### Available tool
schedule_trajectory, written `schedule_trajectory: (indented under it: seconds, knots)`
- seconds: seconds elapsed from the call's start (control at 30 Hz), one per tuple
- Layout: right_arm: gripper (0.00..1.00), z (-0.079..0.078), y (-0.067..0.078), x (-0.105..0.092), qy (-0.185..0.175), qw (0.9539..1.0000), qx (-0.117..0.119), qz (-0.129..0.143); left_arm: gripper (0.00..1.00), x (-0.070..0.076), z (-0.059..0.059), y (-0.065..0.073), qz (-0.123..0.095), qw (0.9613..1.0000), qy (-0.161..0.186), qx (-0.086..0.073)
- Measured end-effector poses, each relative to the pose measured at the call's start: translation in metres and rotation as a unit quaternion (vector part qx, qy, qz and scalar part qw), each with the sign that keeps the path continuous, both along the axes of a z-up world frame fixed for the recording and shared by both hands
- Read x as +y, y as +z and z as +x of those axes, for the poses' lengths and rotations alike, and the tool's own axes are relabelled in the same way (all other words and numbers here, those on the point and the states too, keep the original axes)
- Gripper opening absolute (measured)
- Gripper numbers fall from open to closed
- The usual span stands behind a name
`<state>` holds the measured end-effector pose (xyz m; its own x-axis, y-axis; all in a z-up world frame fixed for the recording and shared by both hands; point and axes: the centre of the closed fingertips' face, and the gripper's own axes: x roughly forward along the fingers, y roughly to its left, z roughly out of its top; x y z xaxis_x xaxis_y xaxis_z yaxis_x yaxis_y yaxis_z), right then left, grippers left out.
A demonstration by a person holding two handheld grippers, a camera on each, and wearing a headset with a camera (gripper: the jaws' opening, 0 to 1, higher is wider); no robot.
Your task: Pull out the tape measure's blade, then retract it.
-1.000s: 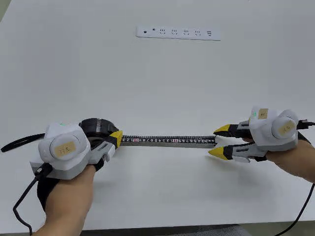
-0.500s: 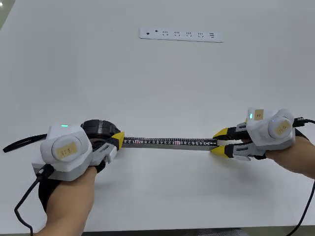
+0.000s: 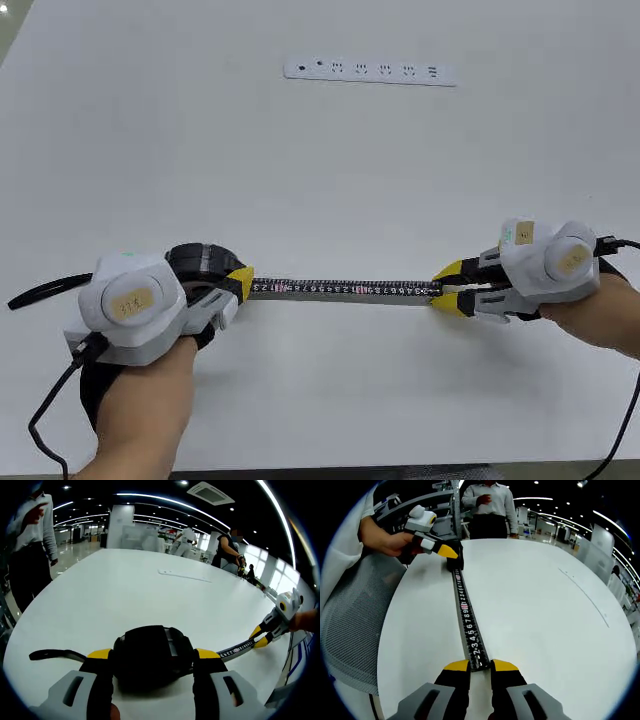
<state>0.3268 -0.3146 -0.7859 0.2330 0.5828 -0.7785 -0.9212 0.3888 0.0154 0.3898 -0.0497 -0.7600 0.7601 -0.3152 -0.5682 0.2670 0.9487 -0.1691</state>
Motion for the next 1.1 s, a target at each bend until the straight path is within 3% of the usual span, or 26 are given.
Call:
schedule_trajectory:
  seconds: [0.27, 0.67, 1.1]
  knots:
    - [0.13, 0.0, -0.001, -0.001, 0.001, 1.0, -0.003, -0.003, 0.58, 0.0, -0.002, 0.0, 0.007, 0.9999, -0.004, 0.01]
    - [0.12, 0.004, -0.004, 0.017, 0.008, 0.9999, -0.001, 0.014, 0.57, 0.001, 0.0, -0.002, 0.005, 0.9999, -0.007, 0.011]
    - [0.12, 0.011, -0.003, 0.05, 0.021, 0.9992, -0.002, 0.033, 0.57, 0.002, 0.001, -0.003, 0.0, 0.9999, -0.009, 0.014]
